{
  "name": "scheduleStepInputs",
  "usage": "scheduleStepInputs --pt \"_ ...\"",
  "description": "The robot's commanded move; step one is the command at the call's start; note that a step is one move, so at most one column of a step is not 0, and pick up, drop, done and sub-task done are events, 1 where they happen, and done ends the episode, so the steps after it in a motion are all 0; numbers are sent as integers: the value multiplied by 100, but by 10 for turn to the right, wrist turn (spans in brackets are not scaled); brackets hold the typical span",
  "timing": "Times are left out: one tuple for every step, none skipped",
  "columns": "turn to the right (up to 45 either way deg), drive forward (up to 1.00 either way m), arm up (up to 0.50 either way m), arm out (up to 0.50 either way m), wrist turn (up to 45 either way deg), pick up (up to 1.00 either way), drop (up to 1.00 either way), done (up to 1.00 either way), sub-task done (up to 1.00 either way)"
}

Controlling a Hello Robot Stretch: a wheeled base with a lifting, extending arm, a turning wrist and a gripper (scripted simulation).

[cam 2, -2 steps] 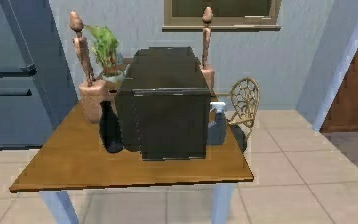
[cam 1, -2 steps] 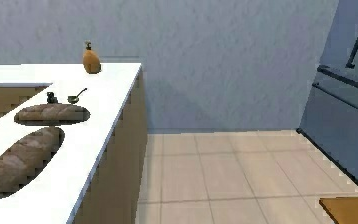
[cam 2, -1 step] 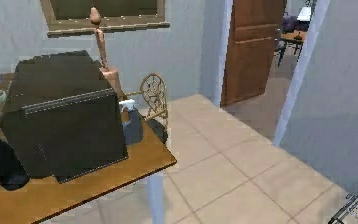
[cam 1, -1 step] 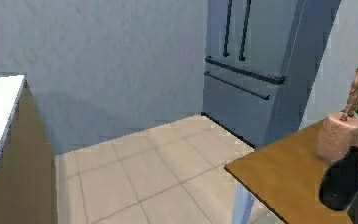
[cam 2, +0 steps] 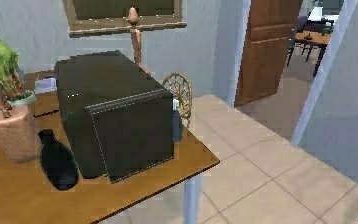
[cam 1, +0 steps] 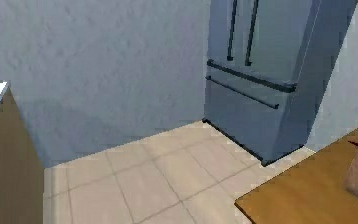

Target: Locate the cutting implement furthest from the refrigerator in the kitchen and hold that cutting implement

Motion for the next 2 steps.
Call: scheduleStepInputs --pt "-300 0 0 0 0 0 0 0 0" --pt "0 60 0 0 0 0 0 0 0"
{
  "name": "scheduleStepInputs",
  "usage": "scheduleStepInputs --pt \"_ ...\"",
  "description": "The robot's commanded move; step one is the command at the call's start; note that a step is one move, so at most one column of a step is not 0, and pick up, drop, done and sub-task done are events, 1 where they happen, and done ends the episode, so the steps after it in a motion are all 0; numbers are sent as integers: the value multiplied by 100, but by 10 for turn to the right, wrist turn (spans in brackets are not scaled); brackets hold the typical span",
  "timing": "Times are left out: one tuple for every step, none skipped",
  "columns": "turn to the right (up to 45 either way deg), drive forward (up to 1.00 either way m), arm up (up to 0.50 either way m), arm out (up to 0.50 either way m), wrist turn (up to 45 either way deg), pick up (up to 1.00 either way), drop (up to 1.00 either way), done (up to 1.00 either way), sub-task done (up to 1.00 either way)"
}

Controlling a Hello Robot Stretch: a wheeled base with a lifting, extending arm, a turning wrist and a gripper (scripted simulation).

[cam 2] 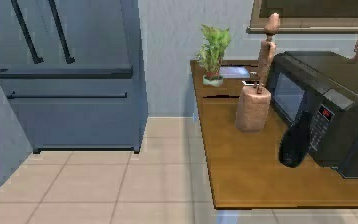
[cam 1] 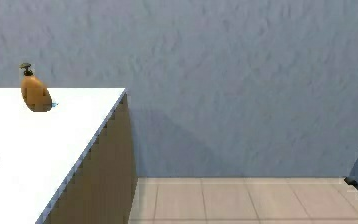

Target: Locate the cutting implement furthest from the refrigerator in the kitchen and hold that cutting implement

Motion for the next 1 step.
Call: scheduleStepInputs --pt "240 0 0 0 0 0 0 0 0"
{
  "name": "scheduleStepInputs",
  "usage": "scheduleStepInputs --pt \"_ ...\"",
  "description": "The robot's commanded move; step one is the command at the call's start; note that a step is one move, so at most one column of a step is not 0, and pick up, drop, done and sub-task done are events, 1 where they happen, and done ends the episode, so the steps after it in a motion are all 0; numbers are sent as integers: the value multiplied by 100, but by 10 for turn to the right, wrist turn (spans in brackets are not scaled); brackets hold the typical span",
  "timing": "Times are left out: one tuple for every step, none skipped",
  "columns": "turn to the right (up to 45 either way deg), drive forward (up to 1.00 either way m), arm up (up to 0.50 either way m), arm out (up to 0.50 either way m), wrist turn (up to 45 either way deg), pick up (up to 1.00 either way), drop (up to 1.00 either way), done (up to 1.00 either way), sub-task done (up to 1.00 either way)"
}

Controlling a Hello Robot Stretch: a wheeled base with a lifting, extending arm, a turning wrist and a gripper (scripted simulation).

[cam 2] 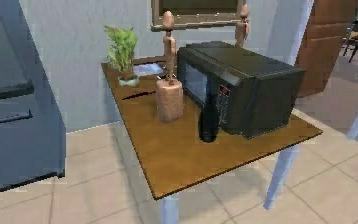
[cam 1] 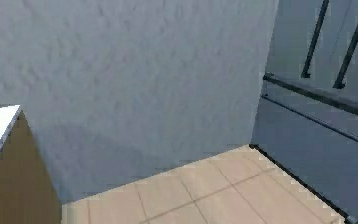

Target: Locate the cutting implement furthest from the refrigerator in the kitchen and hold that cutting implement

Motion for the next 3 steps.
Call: scheduleStepInputs --pt "0 30 0 0 0 0 0 0 0" --pt "450 0 0 0 0 0 0 0 0" --pt "210 0 0 0 0 0 0 0 0"
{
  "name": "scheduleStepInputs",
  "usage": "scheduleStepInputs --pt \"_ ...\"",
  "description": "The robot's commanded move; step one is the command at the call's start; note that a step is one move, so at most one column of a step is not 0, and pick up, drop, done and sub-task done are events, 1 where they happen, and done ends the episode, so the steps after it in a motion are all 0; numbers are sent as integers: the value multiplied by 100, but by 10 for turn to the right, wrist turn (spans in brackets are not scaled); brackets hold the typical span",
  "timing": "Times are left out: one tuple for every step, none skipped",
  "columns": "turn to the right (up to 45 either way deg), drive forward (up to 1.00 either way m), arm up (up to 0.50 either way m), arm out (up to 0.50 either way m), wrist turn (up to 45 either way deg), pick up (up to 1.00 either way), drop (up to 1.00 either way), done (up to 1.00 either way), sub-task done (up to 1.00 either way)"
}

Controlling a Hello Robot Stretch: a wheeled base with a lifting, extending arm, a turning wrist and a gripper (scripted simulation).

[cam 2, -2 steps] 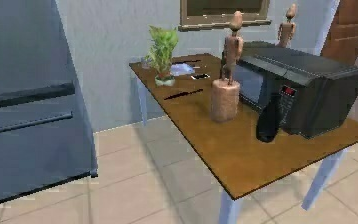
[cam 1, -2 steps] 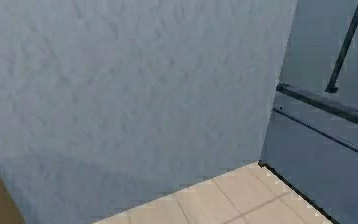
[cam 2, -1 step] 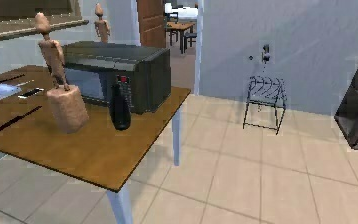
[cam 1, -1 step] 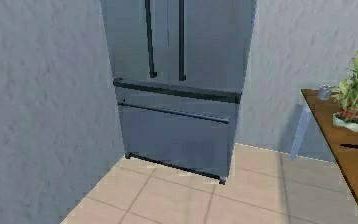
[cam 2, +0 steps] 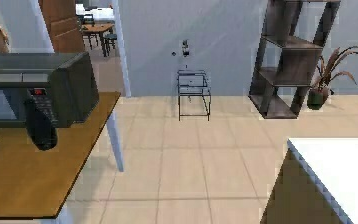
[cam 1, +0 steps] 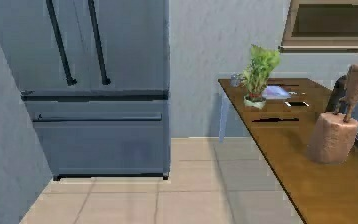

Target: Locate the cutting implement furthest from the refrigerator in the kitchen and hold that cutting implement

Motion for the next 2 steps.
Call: scheduleStepInputs --pt "0 50 0 0 0 0 0 0 0" --pt "0 15 0 0 0 0 0 0 0"
